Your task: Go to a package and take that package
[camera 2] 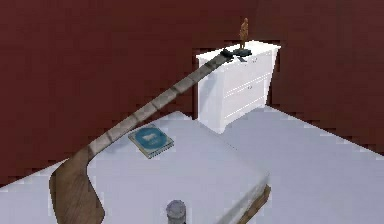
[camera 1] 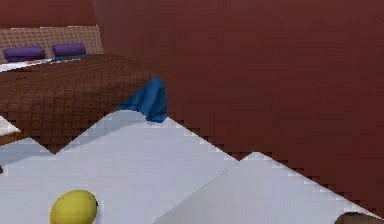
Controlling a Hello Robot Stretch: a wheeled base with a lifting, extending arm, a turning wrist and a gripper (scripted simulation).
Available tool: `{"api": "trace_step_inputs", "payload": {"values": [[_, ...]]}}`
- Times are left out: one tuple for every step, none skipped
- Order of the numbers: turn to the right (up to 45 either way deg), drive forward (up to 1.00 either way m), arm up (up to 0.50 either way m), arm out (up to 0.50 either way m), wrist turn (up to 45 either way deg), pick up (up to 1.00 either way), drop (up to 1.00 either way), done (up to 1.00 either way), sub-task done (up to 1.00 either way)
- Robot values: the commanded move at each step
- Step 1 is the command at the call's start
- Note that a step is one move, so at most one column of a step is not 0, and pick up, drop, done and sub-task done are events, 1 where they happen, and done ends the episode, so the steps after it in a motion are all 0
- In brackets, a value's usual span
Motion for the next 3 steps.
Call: {"api": "trace_step_inputs", "payload": {"values": [[0.0, 0.0, 0.0, 0.0, 0.0, 1.0, 0.0, 0.0, 0.0], [0.0, 0.0, 0.1, 0.0, 0.0, 0.0, 0.0, 0.0, 0.0], [0.0, 0.0, 0.0, 0.0, 0.0, 0.0, 0.0, 1.0, 0.0]]}}
